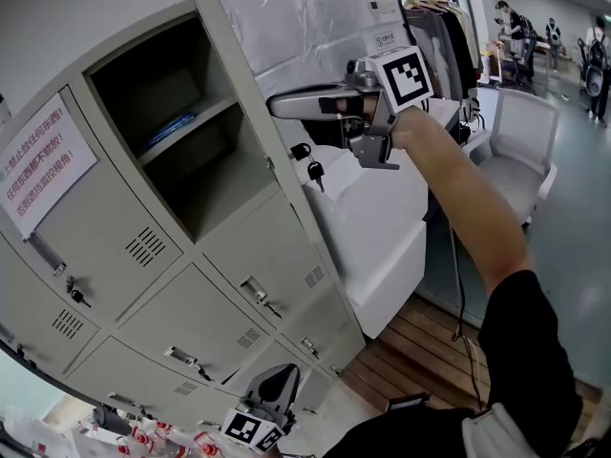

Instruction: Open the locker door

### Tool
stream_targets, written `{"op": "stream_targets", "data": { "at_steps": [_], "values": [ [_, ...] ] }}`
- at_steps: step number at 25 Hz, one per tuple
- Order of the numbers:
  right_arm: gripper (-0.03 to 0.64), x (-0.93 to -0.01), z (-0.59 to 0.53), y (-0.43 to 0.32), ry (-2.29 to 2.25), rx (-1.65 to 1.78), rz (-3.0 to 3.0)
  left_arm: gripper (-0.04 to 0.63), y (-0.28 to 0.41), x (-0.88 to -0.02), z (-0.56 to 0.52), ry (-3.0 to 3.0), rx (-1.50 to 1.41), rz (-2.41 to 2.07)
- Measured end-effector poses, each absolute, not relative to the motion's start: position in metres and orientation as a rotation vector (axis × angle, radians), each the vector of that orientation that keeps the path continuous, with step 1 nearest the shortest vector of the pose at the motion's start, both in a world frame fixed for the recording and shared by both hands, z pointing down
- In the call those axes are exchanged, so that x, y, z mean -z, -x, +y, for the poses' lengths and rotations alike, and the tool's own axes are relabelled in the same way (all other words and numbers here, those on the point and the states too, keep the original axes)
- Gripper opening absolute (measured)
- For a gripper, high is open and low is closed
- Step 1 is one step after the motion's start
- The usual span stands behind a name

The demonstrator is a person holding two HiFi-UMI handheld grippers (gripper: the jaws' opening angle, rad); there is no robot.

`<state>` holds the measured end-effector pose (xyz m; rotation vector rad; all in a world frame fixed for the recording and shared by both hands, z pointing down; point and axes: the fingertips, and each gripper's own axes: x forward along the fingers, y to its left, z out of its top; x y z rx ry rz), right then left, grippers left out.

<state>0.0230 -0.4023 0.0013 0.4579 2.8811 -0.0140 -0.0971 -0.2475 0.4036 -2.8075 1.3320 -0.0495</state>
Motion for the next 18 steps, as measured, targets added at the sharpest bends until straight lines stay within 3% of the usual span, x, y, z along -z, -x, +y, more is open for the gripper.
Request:
{"op": "stream_targets", "data": {
  "at_steps": [18],
  "values": [
    [0.064, -0.001, -0.409, -0.062, -0.317, -0.017, 2.889, 0.015, 0.080, -0.408, -0.249, 2.832, 0.060, 1.285]
  ]
}}
